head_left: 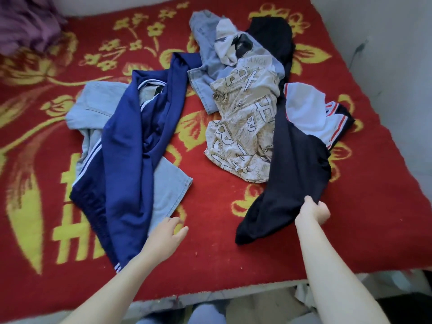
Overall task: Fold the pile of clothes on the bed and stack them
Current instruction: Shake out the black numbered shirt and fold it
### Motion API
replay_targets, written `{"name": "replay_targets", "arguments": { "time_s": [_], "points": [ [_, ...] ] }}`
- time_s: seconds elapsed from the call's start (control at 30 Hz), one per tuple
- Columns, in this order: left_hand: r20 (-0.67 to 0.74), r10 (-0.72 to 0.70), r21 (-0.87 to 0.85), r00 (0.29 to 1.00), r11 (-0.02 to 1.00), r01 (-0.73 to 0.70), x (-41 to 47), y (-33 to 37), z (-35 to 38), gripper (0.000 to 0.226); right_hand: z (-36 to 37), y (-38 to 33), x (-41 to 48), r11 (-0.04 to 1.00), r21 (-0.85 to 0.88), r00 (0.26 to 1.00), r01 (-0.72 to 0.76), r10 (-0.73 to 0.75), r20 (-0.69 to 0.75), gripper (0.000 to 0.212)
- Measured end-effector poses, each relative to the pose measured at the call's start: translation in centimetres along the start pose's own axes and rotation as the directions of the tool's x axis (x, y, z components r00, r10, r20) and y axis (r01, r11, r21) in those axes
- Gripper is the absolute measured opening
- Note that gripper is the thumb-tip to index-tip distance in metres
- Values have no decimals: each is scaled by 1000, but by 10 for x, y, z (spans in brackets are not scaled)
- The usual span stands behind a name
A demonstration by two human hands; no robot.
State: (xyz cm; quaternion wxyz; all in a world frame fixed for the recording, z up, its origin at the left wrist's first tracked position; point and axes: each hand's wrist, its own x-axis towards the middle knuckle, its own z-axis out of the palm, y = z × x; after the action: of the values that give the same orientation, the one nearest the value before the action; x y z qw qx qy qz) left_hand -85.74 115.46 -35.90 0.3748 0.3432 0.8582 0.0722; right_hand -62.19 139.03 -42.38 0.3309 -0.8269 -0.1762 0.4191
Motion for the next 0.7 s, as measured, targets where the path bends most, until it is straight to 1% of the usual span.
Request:
{"name": "replay_targets", "arguments": {
  "time_s": [0.03, 0.07, 0.1, 0.13, 0.2, 0.23, 0.27, 0.33, 0.37, 0.43, 0.53, 0.6, 0.63, 0.7],
  "points": [
    [1, 19, -1, 1000, 1000, -19, -2, 2, 0, 35, -10, -9, -7, 992, -51, 992, 113, -115, -44, 13],
    [2, 43, 2, 999, 999, -43, -5, 6, -2, 35, -21, -20, -16, 970, -102, 970, 222, -230, -78, 20],
    [-2, 69, 6, 998, 998, -69, -8, 10, -4, 34, -31, -32, -23, 934, -127, 934, 334, -346, -88, 23],
    [-9, 94, 6, 996, 996, -94, -10, 14, -8, 33, -40, -46, -31, 883, -130, 883, 451, -463, -82, 22],
    [-23, 128, -12, 992, 992, -128, -11, 22, -15, 31, -56, -78, -46, 750, -107, 752, 652, -659, -34, 21],
    [-32, 151, -22, 988, 988, -152, -14, 26, -20, 31, -67, -95, -58, 684, -25, 685, 729, -729, 1, 20],
    [-37, 176, -28, 984, 984, -177, -17, 30, -25, 31, -78, -112, -73, 629, 107, 628, 770, -777, 49, 17],
    [-58, 250, -31, 966, 967, -253, -24, 37, -37, 32, -103, -147, -116, 531, 318, 523, 785, -844, 119, 9],
    [-68, 291, -27, 954, 956, -293, -27, 41, -44, 32, -114, -163, -136, 493, 374, 479, 785, -867, 139, 8],
    [-96, 361, -26, 928, 931, -365, -35, 46, -63, 30, -136, -192, -182, 456, 465, 416, 759, -889, 192, 13],
    [-161, 444, -63, 882, 887, -458, -50, 50, -102, 28, -162, -221, -247, 473, 501, 340, 725, -878, 337, 23],
    [-222, 498, -78, 838, 848, -525, -60, 50, -130, 28, -174, -232, -291, 482, 516, 277, 708, -862, 424, 30],
    [-256, 519, -97, 816, 826, -556, -66, 51, -145, 28, -179, -235, -312, 483, 528, 248, 698, -856, 454, 30],
    [-301, 540, -212, 786, 766, -607, -80, 50, -171, 25, -184, -239, -351, 485, 554, 196, 677, -844, 499, 27]
  ]
}}
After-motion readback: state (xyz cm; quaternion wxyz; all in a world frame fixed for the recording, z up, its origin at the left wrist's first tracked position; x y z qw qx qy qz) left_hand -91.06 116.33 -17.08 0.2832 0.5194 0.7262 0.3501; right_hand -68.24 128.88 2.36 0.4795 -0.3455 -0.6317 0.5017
